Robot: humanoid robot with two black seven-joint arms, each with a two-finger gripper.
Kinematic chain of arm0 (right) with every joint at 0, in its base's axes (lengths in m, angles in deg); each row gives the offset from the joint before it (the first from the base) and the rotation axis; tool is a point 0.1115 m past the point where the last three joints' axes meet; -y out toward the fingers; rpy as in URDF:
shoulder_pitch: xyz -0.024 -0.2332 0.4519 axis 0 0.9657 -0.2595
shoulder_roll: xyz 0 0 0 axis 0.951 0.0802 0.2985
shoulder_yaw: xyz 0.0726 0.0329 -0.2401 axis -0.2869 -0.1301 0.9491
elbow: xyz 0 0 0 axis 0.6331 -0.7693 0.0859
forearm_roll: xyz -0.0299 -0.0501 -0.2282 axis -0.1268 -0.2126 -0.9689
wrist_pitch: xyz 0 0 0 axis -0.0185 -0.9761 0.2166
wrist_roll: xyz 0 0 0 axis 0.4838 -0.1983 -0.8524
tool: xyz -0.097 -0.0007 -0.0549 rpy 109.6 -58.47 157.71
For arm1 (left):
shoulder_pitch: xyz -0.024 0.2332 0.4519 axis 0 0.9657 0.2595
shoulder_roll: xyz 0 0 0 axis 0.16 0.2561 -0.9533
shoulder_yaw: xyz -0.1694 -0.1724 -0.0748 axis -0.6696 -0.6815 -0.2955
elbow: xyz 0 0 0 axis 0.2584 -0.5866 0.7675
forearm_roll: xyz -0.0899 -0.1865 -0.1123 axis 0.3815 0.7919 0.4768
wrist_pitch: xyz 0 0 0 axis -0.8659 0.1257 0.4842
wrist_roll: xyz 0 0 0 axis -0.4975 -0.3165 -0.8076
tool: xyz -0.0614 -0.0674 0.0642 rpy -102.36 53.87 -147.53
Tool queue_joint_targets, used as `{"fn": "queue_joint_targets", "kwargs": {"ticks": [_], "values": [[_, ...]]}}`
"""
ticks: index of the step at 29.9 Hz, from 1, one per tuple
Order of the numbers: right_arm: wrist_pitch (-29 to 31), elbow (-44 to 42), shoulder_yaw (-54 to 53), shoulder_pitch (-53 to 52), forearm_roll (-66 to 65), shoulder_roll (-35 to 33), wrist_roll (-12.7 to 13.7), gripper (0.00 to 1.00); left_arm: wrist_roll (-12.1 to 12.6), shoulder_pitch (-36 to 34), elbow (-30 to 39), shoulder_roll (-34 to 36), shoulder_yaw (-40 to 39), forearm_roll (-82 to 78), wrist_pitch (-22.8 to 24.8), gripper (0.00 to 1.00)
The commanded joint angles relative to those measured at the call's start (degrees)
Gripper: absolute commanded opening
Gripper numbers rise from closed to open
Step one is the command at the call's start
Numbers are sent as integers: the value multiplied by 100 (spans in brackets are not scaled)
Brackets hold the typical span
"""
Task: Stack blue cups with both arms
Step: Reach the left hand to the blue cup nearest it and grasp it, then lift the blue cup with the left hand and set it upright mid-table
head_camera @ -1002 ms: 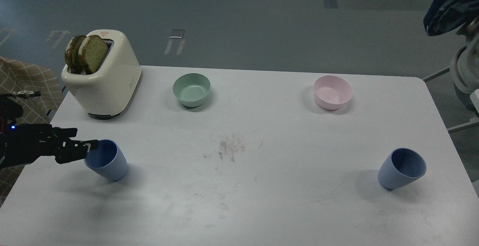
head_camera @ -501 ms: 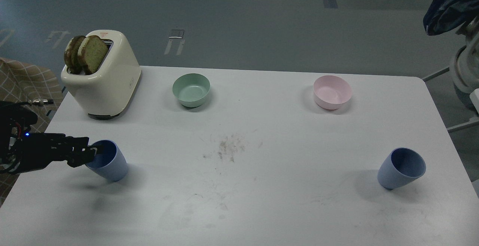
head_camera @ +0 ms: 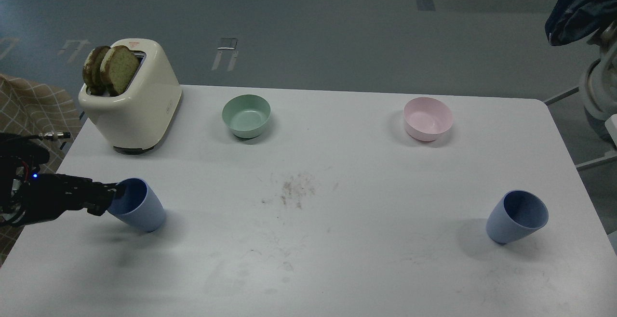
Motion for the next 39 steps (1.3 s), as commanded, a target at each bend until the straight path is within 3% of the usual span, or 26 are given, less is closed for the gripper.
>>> {"fn": "queue_joint_targets", "kwargs": {"ticks": [1,8,12,16,24,28,32,39], "values": [[0,-78,1,0,0,1,0,100,-81,-67,93,8,-14,-89,0,0],[0,-316,-8,0,0,-8,0,100,-187,-928,682,210,-32,-89,219,0],[0,-492,-8,87,44,-95,0,100,-178,-1850,841,-17,-40,-98,1009,0],[0,-492,-8,280,44,-218,0,100,-143,-2825,841,-1044,-32,-308,1904,0],[0,-509,-34,676,53,-350,-158,100,-108,-3504,376,-3065,12,-1151,1904,0],[0,-518,-34,861,61,-342,-237,100,-46,-3531,164,-3603,30,-1328,1904,0],[0,-527,-34,949,61,-342,-246,100,86,-3566,15,-3964,521,-1530,1904,0],[0,-509,-34,1019,61,-333,-290,100,156,-3557,-995,-4834,689,-1645,1904,0]]}}
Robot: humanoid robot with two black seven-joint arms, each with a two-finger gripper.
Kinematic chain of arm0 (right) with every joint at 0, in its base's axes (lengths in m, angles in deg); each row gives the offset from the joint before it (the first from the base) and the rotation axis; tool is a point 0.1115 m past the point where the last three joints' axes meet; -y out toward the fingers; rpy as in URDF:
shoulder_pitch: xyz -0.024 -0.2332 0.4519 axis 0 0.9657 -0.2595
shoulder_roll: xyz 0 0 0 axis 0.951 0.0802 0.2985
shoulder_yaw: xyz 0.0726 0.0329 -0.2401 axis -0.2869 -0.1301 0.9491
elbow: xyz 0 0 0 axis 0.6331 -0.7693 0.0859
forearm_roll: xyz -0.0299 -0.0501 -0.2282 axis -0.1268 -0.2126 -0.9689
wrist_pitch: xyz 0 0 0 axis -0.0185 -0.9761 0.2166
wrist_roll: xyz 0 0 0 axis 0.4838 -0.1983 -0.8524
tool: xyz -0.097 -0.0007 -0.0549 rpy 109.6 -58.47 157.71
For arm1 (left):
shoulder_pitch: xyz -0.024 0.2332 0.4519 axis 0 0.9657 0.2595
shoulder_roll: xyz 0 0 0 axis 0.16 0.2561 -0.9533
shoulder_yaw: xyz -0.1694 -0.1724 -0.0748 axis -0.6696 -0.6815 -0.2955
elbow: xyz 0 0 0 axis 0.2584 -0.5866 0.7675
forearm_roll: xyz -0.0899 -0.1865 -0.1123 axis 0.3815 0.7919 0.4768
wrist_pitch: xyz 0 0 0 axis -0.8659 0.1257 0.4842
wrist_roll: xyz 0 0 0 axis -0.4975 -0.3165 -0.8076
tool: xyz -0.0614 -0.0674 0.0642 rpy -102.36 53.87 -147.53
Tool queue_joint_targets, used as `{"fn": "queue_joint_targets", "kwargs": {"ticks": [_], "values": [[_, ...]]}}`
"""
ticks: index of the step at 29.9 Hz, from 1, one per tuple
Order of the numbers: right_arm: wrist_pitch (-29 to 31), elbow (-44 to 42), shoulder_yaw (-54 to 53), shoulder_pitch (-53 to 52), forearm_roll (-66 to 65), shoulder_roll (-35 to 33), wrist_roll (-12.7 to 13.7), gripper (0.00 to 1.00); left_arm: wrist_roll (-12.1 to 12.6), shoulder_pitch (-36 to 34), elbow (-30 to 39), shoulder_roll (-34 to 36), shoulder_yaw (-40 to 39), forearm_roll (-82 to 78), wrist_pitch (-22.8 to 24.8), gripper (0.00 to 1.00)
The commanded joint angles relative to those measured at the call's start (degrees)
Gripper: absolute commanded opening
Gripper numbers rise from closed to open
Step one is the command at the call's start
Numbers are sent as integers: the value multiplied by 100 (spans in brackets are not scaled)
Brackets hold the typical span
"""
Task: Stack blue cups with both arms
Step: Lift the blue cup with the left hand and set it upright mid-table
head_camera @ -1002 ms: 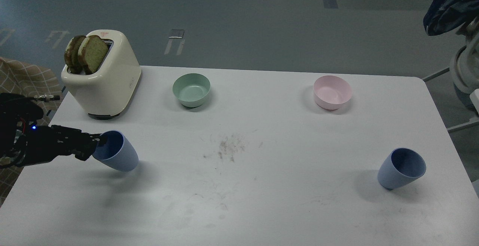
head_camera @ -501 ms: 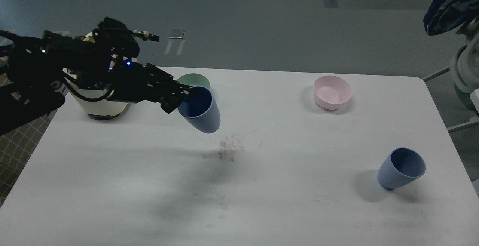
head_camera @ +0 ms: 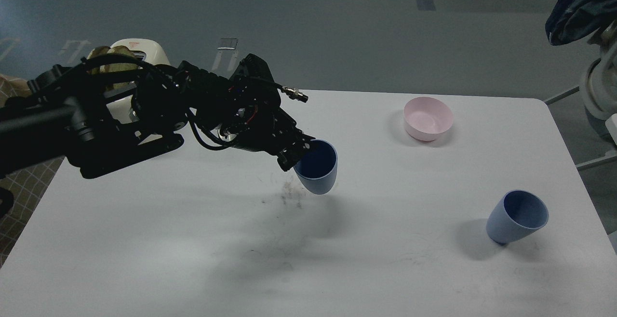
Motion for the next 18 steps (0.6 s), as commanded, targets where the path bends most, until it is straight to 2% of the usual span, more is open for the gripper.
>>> {"fn": "queue_joint_targets", "kwargs": {"ticks": [1,5,10,18], "values": [[0,-5,1,5,0,-5,-7,100,3,21,-472,-358,16,-4,0,0],[0,-5,-7,14,0,-5,-7,100,-6,3,-1034,-718,103,-13,0,0],[0,13,-25,14,0,3,-7,100,-6,-14,-1053,-745,376,-13,0,0],[0,92,-183,14,0,109,-7,100,12,47,-1070,-736,385,-4,0,0]]}}
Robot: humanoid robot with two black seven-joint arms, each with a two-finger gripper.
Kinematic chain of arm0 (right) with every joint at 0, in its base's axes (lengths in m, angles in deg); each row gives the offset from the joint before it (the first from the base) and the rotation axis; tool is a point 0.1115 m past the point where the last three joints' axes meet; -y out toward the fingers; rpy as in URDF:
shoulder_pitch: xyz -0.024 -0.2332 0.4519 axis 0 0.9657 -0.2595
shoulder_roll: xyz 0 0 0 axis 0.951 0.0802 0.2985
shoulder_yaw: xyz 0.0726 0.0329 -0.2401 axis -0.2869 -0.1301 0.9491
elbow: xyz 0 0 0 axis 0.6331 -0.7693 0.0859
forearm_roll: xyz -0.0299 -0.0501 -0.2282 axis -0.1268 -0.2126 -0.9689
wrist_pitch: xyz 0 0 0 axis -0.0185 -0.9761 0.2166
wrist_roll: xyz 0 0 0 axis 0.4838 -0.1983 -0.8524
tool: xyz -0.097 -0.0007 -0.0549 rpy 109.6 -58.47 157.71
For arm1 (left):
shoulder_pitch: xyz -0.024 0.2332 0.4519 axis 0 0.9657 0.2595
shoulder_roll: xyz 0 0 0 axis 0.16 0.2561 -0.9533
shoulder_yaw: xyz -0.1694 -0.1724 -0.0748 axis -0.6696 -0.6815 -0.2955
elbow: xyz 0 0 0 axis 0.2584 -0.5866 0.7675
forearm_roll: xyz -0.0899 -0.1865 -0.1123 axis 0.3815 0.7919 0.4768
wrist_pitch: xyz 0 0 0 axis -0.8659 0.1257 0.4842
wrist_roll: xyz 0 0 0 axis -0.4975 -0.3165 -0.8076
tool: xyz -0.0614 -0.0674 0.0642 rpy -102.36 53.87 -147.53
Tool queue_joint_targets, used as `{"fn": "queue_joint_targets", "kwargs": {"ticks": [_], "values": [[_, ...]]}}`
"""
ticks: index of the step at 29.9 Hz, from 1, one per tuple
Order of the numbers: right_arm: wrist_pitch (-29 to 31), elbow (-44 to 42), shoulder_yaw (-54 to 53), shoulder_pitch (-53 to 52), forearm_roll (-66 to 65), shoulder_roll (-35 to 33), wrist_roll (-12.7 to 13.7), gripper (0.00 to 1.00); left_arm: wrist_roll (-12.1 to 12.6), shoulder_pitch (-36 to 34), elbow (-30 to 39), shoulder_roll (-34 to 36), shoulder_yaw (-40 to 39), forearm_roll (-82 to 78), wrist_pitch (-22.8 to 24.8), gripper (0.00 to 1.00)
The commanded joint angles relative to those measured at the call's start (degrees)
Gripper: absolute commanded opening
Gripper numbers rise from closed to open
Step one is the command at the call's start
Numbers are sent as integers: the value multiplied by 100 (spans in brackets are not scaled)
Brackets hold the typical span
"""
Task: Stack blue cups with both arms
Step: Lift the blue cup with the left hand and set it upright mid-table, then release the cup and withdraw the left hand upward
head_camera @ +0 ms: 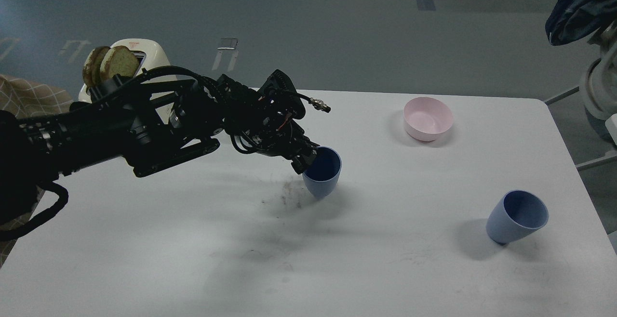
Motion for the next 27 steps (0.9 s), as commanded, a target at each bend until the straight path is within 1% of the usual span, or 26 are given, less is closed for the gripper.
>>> {"fn": "queue_joint_targets", "kwargs": {"ticks": [1,4,5,6,7,11,12,13,14,15,17,20,22,25,27], "values": [[0,18,-22,0,-5,58,0,100,10,52,-2,30,10,6,0,0],[0,18,-22,0,-5,58,0,100,54,87,-2,22,10,6,0,0],[0,18,-22,0,-5,58,0,100,80,88,-2,22,10,6,0,2],[0,18,-22,0,-5,58,0,100,133,88,-2,13,10,6,0,9],[0,9,-22,0,4,58,0,100,211,105,-2,13,10,6,0,11],[0,18,-22,26,-5,58,0,100,274,140,-10,-5,1,33,0,18],[0,18,-30,26,-5,58,0,100,291,149,-2,-5,-8,59,0,27],[0,9,-30,35,4,58,0,100,291,149,-10,-5,-43,103,0,51],[0,9,-22,35,-5,58,0,100,291,149,-10,-5,-52,120,0,66],[0,9,-22,35,4,58,0,100,283,149,-10,-5,-69,129,0,75],[0,0,-22,35,-5,58,0,100,274,140,-10,4,-70,234,0,77],[0,0,-30,35,-5,58,0,100,256,97,-10,92,-96,707,0,84],[0,0,-48,35,-5,58,0,100,247,52,-28,118,-149,956,0,85],[0,105,-118,26,-13,32,0,100,204,-88,-335,381,-728,1675,0,92],[0,202,-267,0,-40,-38,0,100,203,-97,-449,531,-1262,2402,0,96]]}}
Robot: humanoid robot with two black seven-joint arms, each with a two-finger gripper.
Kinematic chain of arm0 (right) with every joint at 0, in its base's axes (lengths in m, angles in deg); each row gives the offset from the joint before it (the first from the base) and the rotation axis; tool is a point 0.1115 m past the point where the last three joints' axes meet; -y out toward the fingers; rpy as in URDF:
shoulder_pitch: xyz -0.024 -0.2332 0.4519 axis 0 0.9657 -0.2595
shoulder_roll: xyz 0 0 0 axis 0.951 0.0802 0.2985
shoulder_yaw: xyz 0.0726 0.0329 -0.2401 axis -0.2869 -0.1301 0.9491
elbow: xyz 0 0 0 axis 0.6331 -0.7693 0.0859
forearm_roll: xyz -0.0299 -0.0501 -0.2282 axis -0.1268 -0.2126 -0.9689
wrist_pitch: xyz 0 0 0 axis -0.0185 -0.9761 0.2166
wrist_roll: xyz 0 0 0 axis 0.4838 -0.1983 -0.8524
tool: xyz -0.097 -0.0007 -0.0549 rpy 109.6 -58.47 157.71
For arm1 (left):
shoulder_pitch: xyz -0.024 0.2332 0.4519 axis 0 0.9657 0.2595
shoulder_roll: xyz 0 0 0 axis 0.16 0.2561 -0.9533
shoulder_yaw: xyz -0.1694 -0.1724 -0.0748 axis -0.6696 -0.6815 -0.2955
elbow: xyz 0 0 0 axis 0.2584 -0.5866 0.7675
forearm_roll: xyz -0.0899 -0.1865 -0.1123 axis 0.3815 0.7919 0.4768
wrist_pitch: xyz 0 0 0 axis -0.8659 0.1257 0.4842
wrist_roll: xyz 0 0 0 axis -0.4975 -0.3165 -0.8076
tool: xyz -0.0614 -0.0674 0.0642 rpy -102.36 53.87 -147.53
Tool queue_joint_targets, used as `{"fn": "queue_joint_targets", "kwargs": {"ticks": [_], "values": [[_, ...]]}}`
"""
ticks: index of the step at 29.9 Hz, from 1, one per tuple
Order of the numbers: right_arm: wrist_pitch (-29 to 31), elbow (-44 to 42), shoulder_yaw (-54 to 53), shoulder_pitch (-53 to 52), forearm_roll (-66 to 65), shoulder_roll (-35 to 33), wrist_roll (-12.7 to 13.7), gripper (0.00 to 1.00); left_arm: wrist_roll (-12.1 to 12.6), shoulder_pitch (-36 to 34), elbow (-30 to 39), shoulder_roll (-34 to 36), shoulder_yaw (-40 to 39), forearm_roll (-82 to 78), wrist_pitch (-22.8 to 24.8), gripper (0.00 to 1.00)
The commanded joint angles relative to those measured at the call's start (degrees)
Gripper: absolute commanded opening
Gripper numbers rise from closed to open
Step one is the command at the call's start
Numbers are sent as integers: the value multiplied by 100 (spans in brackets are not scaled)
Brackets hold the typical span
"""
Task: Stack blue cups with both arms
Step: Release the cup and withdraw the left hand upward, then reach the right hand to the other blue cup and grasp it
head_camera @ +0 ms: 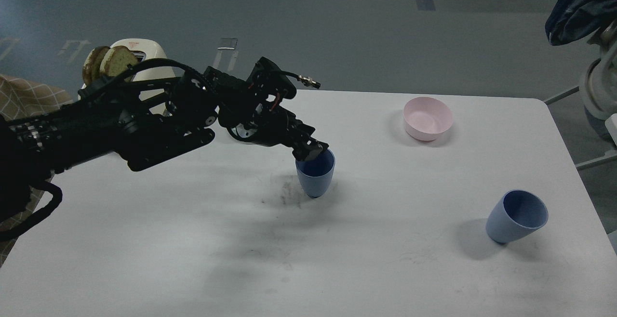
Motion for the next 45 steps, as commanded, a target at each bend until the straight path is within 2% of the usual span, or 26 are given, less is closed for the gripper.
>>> {"fn": "queue_joint_targets", "kwargs": {"ticks": [1,4,6,7,11,14,18,21,23,28,32,39,45], "values": [[0,114,-153,-35,-28,-83,0,100,-16,-38,-181,205,-638,875,0,96],[0,315,-180,-114,-89,-311,0,100,19,41,-295,556,-1340,2015,0,97],[0,753,-154,-105,-316,-539,26,100,-16,172,-409,723,-1813,3067,0,97],[0,756,-154,-105,-318,-540,27,100,-16,173,-410,723,-1816,3072,0,97],[0,1177,-180,-122,-1695,-874,27,100,-60,935,-419,1171,-2771,5614,-224,97],[0,1213,-180,-245,-2206,-900,27,100,-51,1245,-506,1268,-3186,6682,-286,97],[0,1799,-154,-342,-3260,-1023,27,100,-60,1630,-1313,1339,-4063,8078,-260,97],[0,2126,-136,-307,-3656,-1295,18,100,-43,1868,-1525,1347,-4486,8468,-242,97],[0,2677,-101,-220,-4514,-1506,18,100,-7,2018,-1884,1347,-4847,8618,-137,97],[0,3645,-74,175,-6868,-1551,9,100,-7,2054,-2404,1233,-4901,8680,0,97],[0,4331,-74,869,-8453,-1577,0,100,-7,2238,-2405,1120,-4901,8680,0,97],[0,5052,-57,1958,-9124,-1945,0,100,-16,2238,-2335,715,-4822,8653,-84,97],[0,5221,109,2741,-9667,-2210,0,100,-7,2186,-2308,556,-4813,8601,-330,97]]}}
